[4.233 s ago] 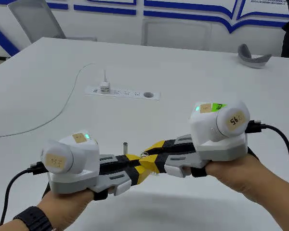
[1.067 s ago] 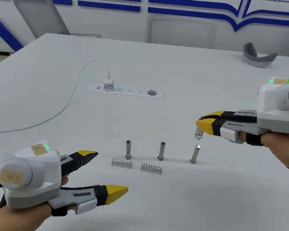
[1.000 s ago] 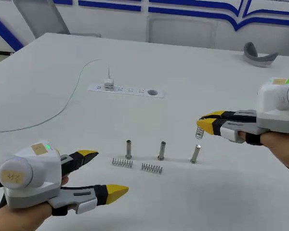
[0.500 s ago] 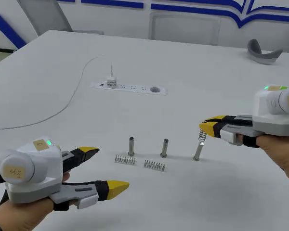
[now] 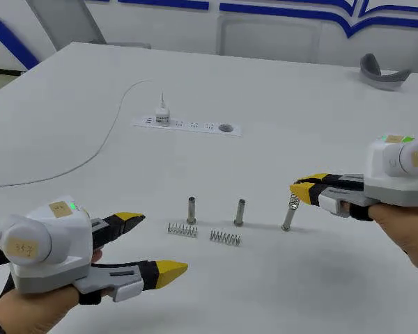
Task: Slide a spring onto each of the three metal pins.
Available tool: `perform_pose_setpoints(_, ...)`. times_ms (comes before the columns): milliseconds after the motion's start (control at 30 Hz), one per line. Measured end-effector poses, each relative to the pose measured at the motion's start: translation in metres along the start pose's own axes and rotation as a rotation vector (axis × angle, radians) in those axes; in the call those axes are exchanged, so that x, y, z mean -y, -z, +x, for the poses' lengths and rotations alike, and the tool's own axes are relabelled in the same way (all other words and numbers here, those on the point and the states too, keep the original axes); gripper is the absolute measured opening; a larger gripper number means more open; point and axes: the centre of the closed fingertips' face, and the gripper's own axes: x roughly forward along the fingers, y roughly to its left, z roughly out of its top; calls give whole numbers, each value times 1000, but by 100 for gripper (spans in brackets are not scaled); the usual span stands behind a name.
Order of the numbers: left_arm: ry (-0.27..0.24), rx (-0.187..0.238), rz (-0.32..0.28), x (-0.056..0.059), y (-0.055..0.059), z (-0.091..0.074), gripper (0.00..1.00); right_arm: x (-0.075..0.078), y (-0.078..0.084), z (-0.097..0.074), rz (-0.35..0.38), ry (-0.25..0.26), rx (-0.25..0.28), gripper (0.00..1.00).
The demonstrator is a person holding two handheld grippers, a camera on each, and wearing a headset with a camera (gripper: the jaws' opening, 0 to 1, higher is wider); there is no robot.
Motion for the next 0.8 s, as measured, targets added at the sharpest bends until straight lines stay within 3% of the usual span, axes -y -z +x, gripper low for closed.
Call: perform_pose_setpoints(800, -5, -5, 0, -2, 2, -1, 71, 1, 27, 13, -7, 15, -20, 11)
